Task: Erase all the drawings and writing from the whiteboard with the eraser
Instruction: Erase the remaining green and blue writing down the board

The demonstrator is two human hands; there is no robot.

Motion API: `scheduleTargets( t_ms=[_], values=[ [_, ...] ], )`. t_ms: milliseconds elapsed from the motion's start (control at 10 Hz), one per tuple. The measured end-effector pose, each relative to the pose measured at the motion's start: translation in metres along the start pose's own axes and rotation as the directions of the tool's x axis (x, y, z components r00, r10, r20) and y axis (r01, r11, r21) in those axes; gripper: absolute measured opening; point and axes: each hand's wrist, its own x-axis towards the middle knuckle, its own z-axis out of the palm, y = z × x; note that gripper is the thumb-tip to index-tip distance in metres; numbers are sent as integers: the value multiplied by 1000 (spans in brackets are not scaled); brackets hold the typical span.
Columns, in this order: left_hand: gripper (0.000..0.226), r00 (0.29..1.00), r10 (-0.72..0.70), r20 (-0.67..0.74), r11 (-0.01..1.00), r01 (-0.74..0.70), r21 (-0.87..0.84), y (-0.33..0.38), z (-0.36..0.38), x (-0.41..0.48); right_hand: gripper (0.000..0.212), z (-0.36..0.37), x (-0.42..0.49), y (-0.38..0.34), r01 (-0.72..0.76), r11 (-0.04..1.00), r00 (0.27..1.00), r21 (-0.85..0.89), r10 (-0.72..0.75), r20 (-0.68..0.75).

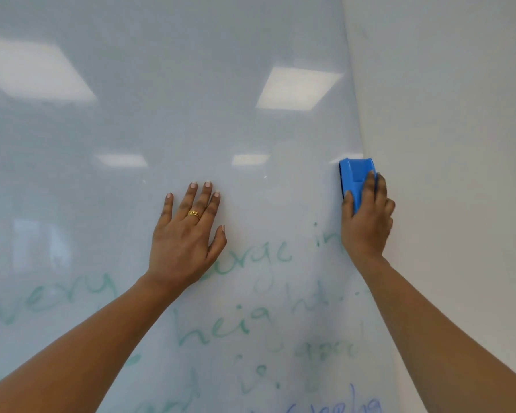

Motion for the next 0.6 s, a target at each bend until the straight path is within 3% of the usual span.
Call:
scheduleTargets(
  t_ms=[300, 400, 600],
  values=[
    [58, 1000, 3, 30, 1000, -3, -13, 1, 0, -1, 54, 6, -49, -6, -131, 989, 991, 74, 130, 18],
    [58, 999, 7, 39, 1000, -7, -15, 1, -1, -1, 53, 10, -66, -25, -94, 992, 996, 83, 94, 7],
    [59, 998, 11, 61, 1000, -10, -19, 1, -4, -1, 54, 13, -99, -74, 112, 991, 993, 68, -113, 22]
  ],
)
